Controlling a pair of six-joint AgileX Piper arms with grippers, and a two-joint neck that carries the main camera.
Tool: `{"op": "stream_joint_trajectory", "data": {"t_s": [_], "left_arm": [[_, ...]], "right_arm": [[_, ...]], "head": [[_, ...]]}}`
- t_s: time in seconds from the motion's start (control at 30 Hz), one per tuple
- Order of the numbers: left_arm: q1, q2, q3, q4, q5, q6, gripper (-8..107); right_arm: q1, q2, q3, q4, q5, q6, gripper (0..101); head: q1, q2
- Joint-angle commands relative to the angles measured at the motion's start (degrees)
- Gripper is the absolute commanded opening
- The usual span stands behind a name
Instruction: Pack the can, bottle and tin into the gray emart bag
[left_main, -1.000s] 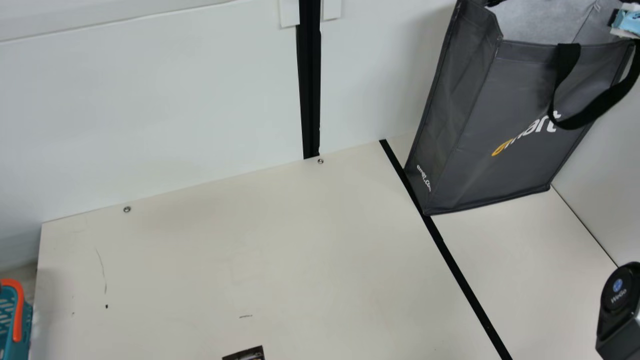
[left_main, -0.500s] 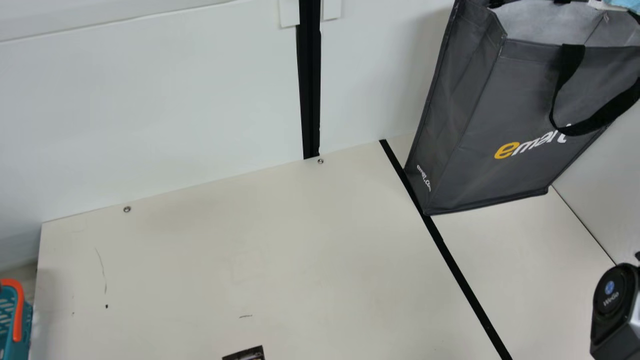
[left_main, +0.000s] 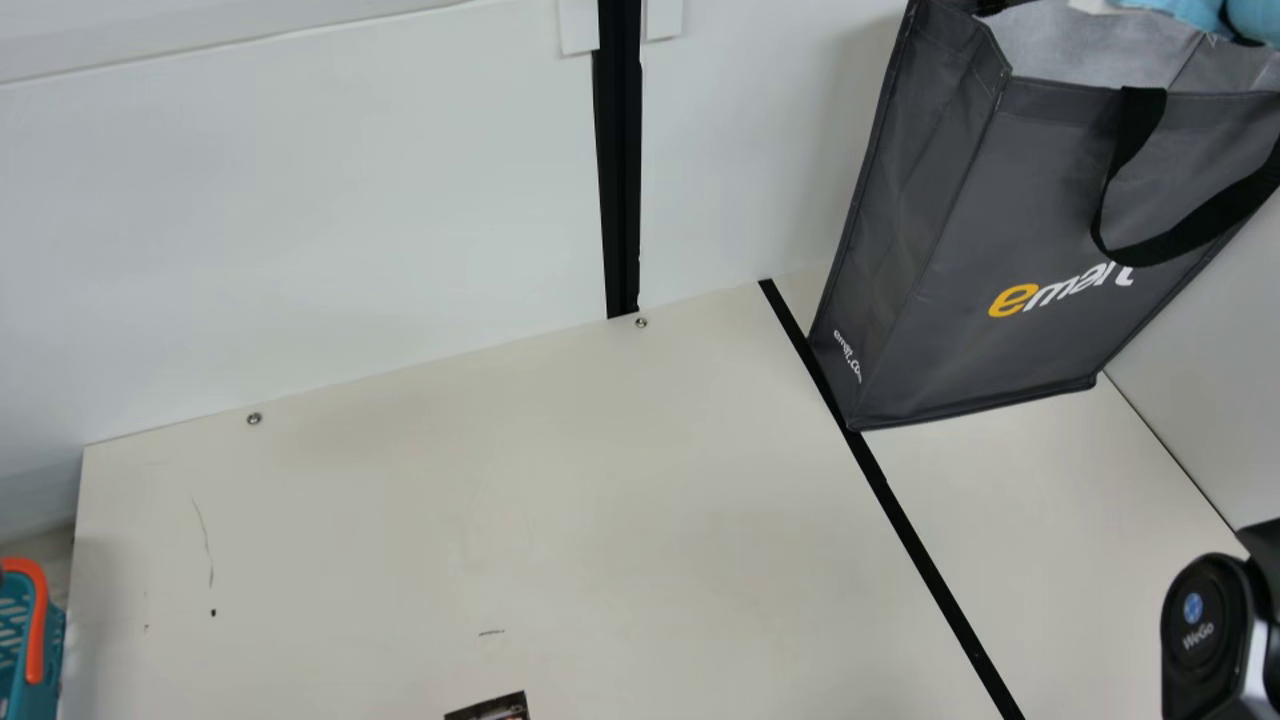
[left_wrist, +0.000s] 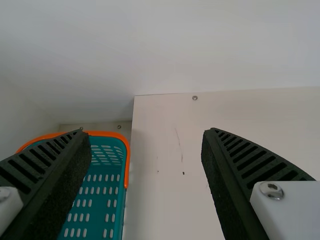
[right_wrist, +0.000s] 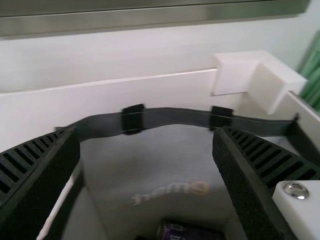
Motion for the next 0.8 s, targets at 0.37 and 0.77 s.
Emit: {"op": "stream_joint_trajectory", "data": {"t_s": [0.37, 0.77], "left_arm": [[0.0, 0.0, 0.0, 0.0, 0.0, 0.0, 90], [0.0, 0.0, 0.0, 0.0, 0.0, 0.0, 90]], "right_arm": [[7.98, -5.35, 8.81, 2.1, 0.11, -1.95, 91], [14.77, -12.89, 22.05, 3.51, -2.14, -3.58, 91]], "head": [[-1.3, -0.05], [-1.3, -0.05]]}}
